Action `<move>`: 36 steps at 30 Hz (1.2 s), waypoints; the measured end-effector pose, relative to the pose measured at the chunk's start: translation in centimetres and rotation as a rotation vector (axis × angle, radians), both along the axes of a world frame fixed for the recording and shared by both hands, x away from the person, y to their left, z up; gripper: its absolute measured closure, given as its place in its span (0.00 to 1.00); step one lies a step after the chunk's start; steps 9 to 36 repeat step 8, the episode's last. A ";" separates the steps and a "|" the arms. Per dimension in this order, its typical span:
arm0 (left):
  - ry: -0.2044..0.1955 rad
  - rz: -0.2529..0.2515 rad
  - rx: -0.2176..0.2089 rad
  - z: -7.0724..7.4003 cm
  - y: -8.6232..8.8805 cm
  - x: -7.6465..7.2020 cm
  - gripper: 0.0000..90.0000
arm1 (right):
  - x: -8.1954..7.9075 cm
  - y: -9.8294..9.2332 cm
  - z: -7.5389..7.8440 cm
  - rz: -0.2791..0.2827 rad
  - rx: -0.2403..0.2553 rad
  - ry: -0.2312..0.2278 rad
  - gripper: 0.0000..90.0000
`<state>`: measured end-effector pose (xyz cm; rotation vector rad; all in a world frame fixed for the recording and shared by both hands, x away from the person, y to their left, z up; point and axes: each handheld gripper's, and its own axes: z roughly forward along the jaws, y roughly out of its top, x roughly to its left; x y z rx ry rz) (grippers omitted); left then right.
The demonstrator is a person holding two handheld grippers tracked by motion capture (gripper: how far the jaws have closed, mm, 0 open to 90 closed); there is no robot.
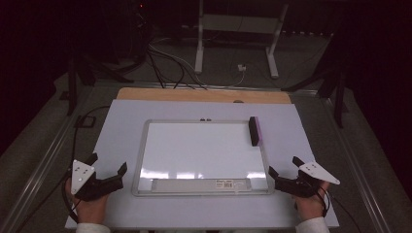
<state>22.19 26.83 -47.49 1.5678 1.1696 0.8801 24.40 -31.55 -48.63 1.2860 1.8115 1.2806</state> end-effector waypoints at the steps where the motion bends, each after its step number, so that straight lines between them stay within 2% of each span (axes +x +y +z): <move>1: 0.002 0.001 0.002 0.0 0.0 0.0 0.00 | -0.1 -0.1 0.1 -0.001 0.005 -0.004 0.00; 5: 0.011 0.011 -0.008 -0.1 0.1 0.0 0.00 | -0.4 -0.3 0.3 0.010 -0.021 -0.025 0.00; 7: 0.014 0.018 -0.018 -0.2 0.2 0.0 0.00 | -0.6 -0.3 0.3 0.010 -0.016 -0.022 0.00; 36: 0.016 0.022 -0.017 -0.3 0.3 0.0 0.00 | -0.6 -0.3 0.4 0.013 -0.012 -0.023 0.00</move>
